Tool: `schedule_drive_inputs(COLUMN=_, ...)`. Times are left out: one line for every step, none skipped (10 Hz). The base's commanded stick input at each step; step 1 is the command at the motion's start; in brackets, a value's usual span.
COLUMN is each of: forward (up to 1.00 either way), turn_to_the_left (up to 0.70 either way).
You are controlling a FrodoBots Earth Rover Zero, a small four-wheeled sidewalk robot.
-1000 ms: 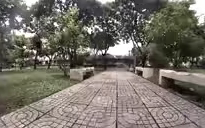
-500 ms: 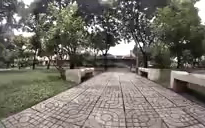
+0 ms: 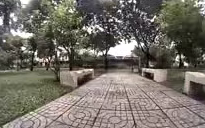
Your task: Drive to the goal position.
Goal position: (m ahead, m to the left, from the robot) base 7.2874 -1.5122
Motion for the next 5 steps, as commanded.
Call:
schedule_drive_inputs(forward=1.00, turn_to_the_left=-0.27)
schedule_drive_inputs(forward=1.00, turn_to_the_left=-0.27)
schedule_drive_inputs(forward=1.00, turn_to_the_left=-0.27)
schedule_drive_inputs(forward=1.00, turn_to_the_left=-0.27)
schedule_drive_inputs(forward=1.00, turn_to_the_left=-0.27)
